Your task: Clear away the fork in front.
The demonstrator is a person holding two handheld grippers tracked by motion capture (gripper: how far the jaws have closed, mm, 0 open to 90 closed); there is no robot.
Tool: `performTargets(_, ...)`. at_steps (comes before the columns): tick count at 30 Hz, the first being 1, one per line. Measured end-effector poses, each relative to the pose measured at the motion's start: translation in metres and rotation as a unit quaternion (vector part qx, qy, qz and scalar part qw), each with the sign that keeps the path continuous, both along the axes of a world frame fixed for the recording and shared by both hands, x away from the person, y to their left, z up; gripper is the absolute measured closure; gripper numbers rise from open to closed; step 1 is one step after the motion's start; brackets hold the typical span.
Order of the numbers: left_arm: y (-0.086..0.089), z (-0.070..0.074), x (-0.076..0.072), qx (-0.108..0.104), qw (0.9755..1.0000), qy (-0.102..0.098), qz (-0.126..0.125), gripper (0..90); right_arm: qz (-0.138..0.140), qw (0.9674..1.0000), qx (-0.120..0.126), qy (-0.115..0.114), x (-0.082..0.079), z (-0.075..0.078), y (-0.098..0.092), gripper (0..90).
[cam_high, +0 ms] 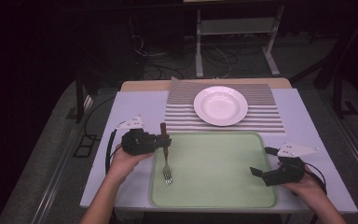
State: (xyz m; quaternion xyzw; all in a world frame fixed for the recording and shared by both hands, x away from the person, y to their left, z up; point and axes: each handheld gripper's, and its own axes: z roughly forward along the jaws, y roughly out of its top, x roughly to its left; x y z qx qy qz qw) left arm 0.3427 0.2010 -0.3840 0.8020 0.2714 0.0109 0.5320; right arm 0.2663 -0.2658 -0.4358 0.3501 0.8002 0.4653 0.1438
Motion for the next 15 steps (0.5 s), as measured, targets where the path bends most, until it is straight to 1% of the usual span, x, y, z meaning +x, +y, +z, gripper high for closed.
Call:
performTargets(1,0.000,0.000,0.000,0.000,1.0000,0.000,0.000,71.7,0.000,1.0000,0.000,0.000,0.000,0.000,0.000,2.5)
performTargets(2,-0.001,-0.005,0.006,0.005,0.9999,0.006,0.007,70.9,0.000,1.0000,-0.002,0.000,0.000,0.000,0.000,2.4)
performTargets(3,-0.002,-0.008,0.008,0.009,0.9999,0.011,0.008,70.3,0.000,1.0000,-0.002,0.000,0.000,0.000,0.000,2.5)
performTargets(4,-0.004,-0.011,0.011,0.013,0.9998,0.013,0.010,69.5,0.000,1.0000,-0.002,-0.001,0.000,0.000,0.000,2.5)
performTargets(5,-0.004,-0.011,0.011,0.013,0.9998,0.013,0.010,68.7,0.000,1.0000,-0.002,-0.001,0.000,0.000,0.000,2.5)
performTargets(6,-0.008,-0.016,0.017,0.022,0.9995,0.020,0.011,67.9,0.000,1.0000,-0.002,0.001,0.001,0.000,0.000,2.5)
performTargets(8,-0.011,-0.021,0.022,0.025,0.9992,0.028,0.011,67.2,-0.001,1.0000,0.000,0.002,0.001,0.000,0.000,2.5)
performTargets(9,-0.011,-0.021,0.022,0.025,0.9992,0.028,0.011,66.8,-0.001,1.0000,0.001,0.002,0.001,0.000,0.001,2.5)
performTargets(10,-0.013,-0.025,0.025,0.031,0.9988,0.036,0.015,66.3,0.000,1.0000,0.000,0.001,0.000,0.000,0.001,2.5)
performTargets(11,-0.013,-0.025,0.025,0.031,0.9988,0.036,0.015,66.1,0.000,1.0000,0.001,0.002,0.000,0.000,0.001,2.5)
performTargets(12,-0.014,-0.029,0.028,0.031,0.9984,0.044,0.018,65.9,0.000,1.0000,0.001,0.001,0.000,0.000,0.001,2.5)
performTargets(13,-0.014,-0.029,0.028,0.031,0.9984,0.044,0.018,65.6,0.000,1.0000,0.001,0.001,0.000,0.000,0.001,2.6)
performTargets(15,-0.016,-0.032,0.028,0.038,0.9977,0.053,0.016,64.8,0.000,1.0000,0.001,0.002,0.000,0.000,0.000,2.5)
